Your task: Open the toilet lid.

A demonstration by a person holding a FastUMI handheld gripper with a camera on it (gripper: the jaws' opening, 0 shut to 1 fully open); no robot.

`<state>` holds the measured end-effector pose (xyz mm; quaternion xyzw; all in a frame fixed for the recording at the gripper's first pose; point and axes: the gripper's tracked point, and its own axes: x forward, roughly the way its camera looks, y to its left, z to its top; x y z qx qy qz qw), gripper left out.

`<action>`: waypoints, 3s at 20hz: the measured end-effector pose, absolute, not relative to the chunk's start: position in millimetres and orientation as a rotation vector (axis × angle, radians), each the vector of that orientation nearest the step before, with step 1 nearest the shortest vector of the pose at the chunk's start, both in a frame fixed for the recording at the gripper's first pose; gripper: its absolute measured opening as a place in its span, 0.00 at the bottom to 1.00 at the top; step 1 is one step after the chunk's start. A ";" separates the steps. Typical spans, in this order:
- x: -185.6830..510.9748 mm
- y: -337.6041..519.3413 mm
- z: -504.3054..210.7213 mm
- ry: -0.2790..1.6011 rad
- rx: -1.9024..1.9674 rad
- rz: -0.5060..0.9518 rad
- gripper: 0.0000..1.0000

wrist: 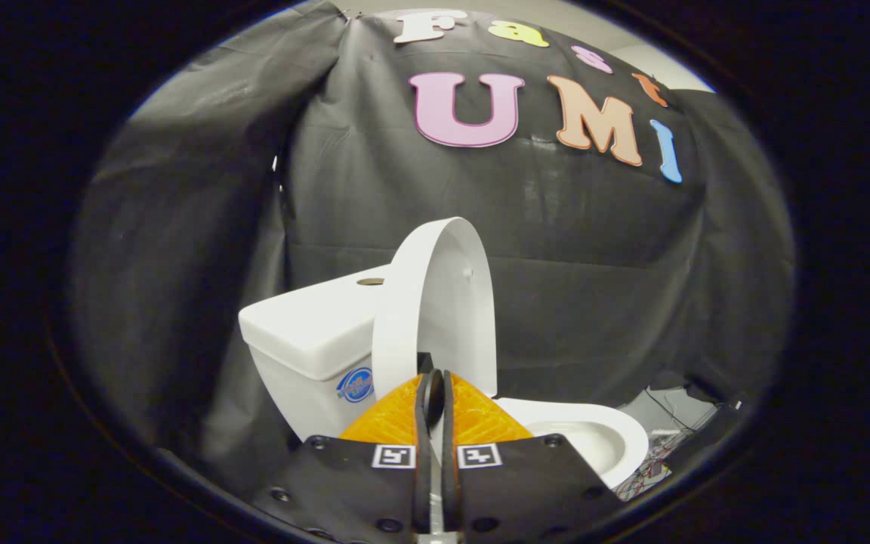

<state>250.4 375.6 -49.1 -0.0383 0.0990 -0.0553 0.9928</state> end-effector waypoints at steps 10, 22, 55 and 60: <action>227.4 404.9 -53.5 0.194 -0.088 0.099 0.87; 166.2 357.1 -2.3 0.037 -0.077 0.080 0.99; 49.1 179.4 15.0 -0.003 0.100 -0.076 0.97; 22.0 153.9 8.6 0.017 0.110 -0.076 0.98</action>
